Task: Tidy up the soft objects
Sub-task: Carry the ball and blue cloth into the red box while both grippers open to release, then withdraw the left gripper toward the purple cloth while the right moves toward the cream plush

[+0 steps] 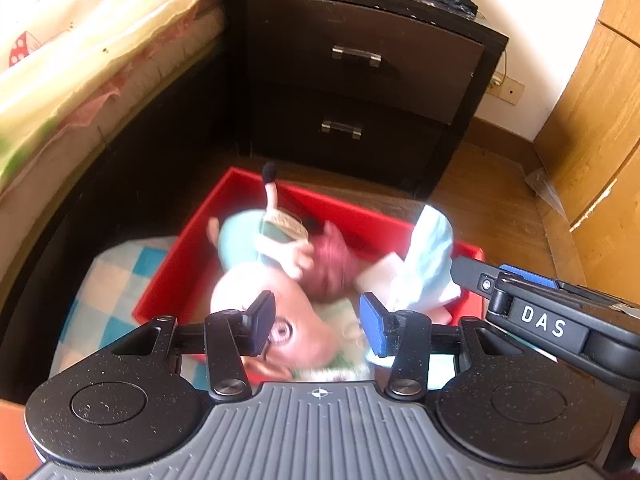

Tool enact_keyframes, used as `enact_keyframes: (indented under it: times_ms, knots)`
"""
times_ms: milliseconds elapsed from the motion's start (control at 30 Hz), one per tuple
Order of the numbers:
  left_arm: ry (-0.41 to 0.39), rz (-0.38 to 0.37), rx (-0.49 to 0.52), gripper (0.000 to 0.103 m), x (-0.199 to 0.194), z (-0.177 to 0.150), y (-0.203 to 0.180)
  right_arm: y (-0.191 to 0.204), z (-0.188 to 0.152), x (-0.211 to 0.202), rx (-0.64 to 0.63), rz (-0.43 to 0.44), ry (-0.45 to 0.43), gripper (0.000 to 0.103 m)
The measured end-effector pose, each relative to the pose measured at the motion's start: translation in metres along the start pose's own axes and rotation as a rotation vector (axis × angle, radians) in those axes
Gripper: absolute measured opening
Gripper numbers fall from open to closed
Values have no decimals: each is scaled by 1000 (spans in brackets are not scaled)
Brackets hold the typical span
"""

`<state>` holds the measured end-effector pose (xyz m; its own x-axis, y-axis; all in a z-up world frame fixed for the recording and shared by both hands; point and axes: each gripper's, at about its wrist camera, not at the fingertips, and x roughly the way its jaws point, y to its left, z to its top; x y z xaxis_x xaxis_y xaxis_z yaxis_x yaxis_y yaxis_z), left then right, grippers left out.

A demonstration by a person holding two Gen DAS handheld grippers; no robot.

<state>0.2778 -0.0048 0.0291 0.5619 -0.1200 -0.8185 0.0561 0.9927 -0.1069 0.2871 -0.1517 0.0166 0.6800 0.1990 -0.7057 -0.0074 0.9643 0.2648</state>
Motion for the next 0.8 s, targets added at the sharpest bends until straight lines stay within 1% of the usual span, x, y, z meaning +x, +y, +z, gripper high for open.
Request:
enact_keyframes:
  times_ms: [233, 300, 400, 533, 667, 800]
  knots:
    - [23, -24, 21, 49, -25, -30, -12, -6, -26, -37, -10, -5, 24, 21]
    - [29, -30, 30, 51, -33, -42, -17, -10, -38, -49, -4, -10, 39, 21]
    - [53, -44, 37, 51, -40, -62, -22, -18, -59, -64, 5, -13, 67, 21]
    - [99, -88, 35, 51, -45, -92, -30, -26, -87, -82, 3, -23, 98, 21]
    - [130, -98, 57, 50, -49, -121, -44, -35, -112, -98, 12, -31, 124, 21]
    - [148, -111, 56, 50, -54, -140, -51, -44, -129, -112, 31, -38, 130, 21]
